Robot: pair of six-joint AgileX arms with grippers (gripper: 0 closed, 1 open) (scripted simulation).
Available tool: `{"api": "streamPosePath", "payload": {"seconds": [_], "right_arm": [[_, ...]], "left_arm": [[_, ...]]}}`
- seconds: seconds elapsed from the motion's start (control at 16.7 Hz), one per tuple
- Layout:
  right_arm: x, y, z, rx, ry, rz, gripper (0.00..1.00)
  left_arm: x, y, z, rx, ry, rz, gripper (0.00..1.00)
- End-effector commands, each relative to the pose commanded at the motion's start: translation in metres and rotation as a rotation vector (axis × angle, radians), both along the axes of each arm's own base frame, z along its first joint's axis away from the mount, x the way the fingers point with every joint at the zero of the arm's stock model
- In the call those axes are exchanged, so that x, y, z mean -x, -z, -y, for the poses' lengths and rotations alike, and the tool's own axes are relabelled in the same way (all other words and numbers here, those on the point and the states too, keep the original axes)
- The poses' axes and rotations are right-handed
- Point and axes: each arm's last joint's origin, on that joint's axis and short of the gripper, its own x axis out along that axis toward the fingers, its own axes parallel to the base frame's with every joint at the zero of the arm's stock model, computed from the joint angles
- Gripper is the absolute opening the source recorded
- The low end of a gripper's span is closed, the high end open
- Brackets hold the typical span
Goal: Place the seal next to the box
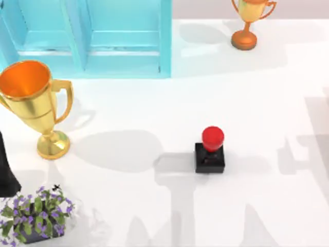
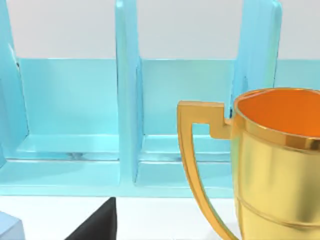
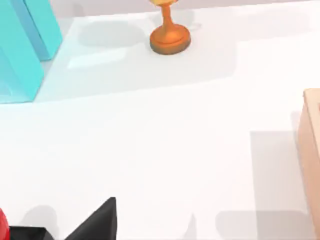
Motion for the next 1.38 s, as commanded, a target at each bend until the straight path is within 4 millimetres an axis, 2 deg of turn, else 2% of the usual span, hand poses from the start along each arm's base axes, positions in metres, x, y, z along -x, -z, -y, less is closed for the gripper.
{"api": "streamPosePath", "payload": {"seconds": [0.24, 0.48, 0.78, 1.02, 1.2, 1.38], "right_arm": [[-0.046, -0.037, -0.031, -0.017, -0.047, -0.3, 1.0], [-0.104, -0.053, -0.081, 0.013, -0.065, -0.603, 1.0], [-0.162, -0.039, -0.154, 0.092, -0.041, -0.906, 1.0], [-0.188, -0.017, -0.201, 0.15, -0.007, -1.059, 1.0], [-0.197, -0.004, -0.221, 0.174, 0.013, -1.118, 1.0], [-0.199, -0.001, -0.226, 0.179, 0.017, -1.131, 1.0]], "left_arm": [[0.0, 0.0, 0.0, 0.0, 0.0, 0.0, 1.0], [0.0, 0.0, 0.0, 0.0, 0.0, 0.0, 1.0], [0.0, 0.0, 0.0, 0.0, 0.0, 0.0, 1.0], [0.0, 0.0, 0.0, 0.0, 0.0, 0.0, 1.0], [0.0, 0.0, 0.0, 0.0, 0.0, 0.0, 1.0], [0.0, 0.0, 0.0, 0.0, 0.0, 0.0, 1.0]]}}
